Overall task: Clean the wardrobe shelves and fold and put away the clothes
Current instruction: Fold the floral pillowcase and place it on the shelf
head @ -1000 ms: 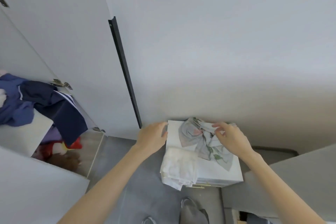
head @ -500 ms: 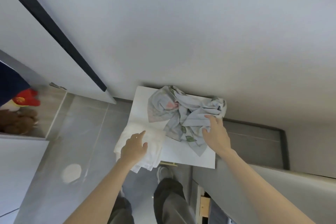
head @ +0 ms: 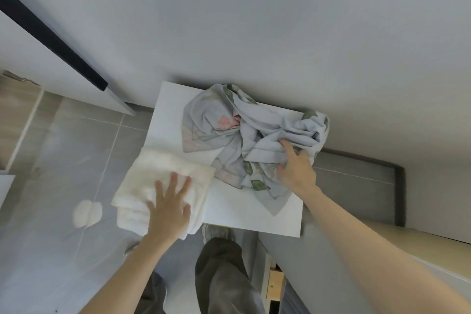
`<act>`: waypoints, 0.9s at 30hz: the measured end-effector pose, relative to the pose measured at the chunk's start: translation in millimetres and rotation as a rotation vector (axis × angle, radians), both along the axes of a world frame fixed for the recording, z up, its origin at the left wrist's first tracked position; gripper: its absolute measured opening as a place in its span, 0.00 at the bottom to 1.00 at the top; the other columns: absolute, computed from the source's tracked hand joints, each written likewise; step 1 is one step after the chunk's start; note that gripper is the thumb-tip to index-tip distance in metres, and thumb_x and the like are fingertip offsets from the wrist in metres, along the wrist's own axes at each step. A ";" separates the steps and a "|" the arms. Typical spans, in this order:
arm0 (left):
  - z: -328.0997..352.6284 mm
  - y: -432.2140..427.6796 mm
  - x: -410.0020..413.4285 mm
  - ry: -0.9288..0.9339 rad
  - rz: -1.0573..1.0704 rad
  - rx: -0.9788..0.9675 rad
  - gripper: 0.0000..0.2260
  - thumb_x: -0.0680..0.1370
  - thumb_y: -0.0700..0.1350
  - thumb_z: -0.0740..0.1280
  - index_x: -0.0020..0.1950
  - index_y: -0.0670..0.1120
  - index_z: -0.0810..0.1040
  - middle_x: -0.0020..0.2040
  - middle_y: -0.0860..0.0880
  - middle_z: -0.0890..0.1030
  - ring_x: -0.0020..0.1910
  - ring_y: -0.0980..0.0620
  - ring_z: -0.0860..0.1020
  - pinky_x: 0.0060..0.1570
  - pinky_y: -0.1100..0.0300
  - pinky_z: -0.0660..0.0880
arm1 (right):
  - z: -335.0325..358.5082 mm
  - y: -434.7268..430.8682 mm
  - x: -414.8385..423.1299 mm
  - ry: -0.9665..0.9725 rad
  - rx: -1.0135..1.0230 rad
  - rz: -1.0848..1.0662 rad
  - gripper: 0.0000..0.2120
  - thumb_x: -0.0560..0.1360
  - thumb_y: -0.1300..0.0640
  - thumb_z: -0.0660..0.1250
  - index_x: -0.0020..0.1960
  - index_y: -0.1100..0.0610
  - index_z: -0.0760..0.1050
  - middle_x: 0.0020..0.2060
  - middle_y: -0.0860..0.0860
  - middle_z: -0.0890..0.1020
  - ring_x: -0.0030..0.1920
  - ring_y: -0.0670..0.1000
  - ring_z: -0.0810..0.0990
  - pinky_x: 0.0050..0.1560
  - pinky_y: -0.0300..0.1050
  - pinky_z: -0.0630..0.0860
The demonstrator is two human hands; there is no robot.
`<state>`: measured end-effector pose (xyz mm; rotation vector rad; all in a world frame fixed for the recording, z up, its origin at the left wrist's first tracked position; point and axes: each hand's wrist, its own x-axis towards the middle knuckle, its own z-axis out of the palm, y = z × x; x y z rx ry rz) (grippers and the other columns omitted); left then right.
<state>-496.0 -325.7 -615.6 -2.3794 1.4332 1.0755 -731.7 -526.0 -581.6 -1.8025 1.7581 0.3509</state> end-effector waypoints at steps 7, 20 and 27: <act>-4.8 -29.2 18.5 0.076 0.023 0.003 0.27 0.82 0.49 0.57 0.78 0.60 0.48 0.79 0.52 0.40 0.77 0.37 0.43 0.71 0.34 0.55 | 4.8 -0.6 4.1 -0.176 -0.231 -0.115 0.04 0.80 0.57 0.58 0.53 0.57 0.68 0.50 0.54 0.72 0.46 0.57 0.73 0.40 0.49 0.69; 178.9 -114.7 0.8 0.462 0.096 -0.448 0.26 0.82 0.45 0.61 0.78 0.53 0.56 0.75 0.51 0.62 0.72 0.55 0.63 0.62 0.70 0.59 | 218.9 5.2 1.6 -0.622 -0.697 -0.106 0.14 0.75 0.72 0.59 0.43 0.53 0.70 0.30 0.44 0.69 0.31 0.43 0.67 0.32 0.33 0.61; 316.0 -170.9 -3.2 0.546 -0.131 -0.652 0.38 0.76 0.51 0.70 0.79 0.54 0.51 0.76 0.54 0.59 0.73 0.59 0.59 0.66 0.66 0.57 | 379.9 7.2 17.7 -0.743 -0.901 0.055 0.16 0.73 0.74 0.61 0.42 0.53 0.72 0.30 0.42 0.74 0.31 0.39 0.69 0.31 0.28 0.62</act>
